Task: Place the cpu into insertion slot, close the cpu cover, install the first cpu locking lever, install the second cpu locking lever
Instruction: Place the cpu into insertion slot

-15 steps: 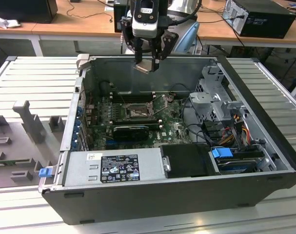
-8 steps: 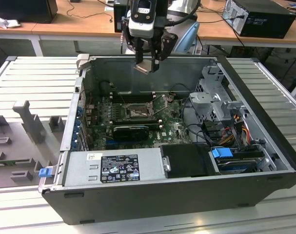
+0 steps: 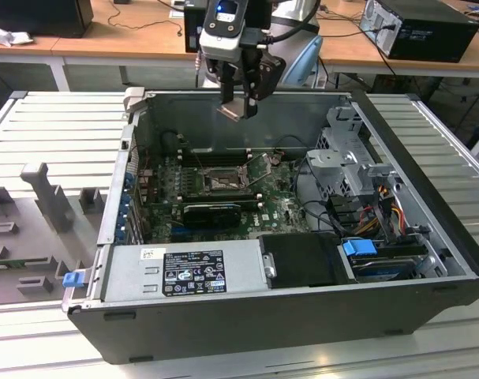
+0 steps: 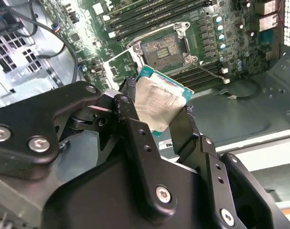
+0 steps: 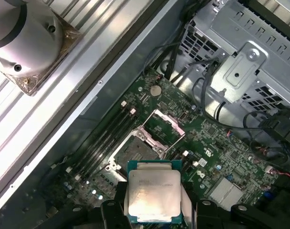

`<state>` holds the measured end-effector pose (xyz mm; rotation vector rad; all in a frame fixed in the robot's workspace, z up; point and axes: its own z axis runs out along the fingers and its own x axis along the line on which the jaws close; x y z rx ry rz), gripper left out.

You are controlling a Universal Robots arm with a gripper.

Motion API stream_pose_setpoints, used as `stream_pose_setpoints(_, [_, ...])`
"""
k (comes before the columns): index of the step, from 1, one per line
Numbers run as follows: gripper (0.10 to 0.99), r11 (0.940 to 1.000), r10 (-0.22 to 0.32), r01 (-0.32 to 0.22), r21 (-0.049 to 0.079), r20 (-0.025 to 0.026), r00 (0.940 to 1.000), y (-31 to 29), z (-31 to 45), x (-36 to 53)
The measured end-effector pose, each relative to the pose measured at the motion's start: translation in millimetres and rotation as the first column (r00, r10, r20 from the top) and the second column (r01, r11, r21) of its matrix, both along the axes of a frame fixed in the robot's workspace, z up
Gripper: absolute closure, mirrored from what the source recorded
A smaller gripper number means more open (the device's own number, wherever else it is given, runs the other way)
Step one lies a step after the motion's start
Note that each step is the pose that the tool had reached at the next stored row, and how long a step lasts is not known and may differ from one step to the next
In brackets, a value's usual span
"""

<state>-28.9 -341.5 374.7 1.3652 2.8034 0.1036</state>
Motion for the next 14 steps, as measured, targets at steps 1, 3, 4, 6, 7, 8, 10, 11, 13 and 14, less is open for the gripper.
stream_pose_setpoints(1, [0.561,0.9999,-0.016,0.016,0.0,0.0,0.9999,0.0,-0.2,0.0])
stream_pose_setpoints(3, [0.561,0.9984,-0.056,0.056,-0.001,0.0,0.9984,0.0,-0.6,0.0])
stream_pose_setpoints(4, [0.561,0.9971,-0.076,0.076,-0.001,0.0,0.9971,0.0,-0.8,0.0])
stream_pose_setpoints(6, [0.561,0.9952,-0.098,0.098,-0.001,-0.0001,0.9952,0.0,-1.0,0.0])
stream_pose_setpoints(7, [0.561,0.9939,-0.111,0.111,-0.001,-0.0003,0.9939,0.0,-1.1,0.0])
stream_pose_setpoints(8, [0.561,0.9924,-0.123,0.123,-0.001,-0.0003,0.9924,0.0,-1.2,0.0])
stream_pose_setpoints(10, [0.561,0.9866,-0.163,0.163,-0.001,-0.0007,0.9866,0.0,-1.6,0.0])
stream_pose_setpoints(11, [0.561,0.9841,-0.178,0.178,-0.001,-0.0009,0.9841,0.0,-1.7,0.0])
stream_pose_setpoints(13, [0.561,0.9797,-0.2,0.2,-0.002,-0.001,0.9797,0.0,-2.0,0.0])
stream_pose_setpoints(14, [0.561,0.9774,-0.211,0.211,-0.002,-0.0011,0.9774,0.0,-2.1,0.0])
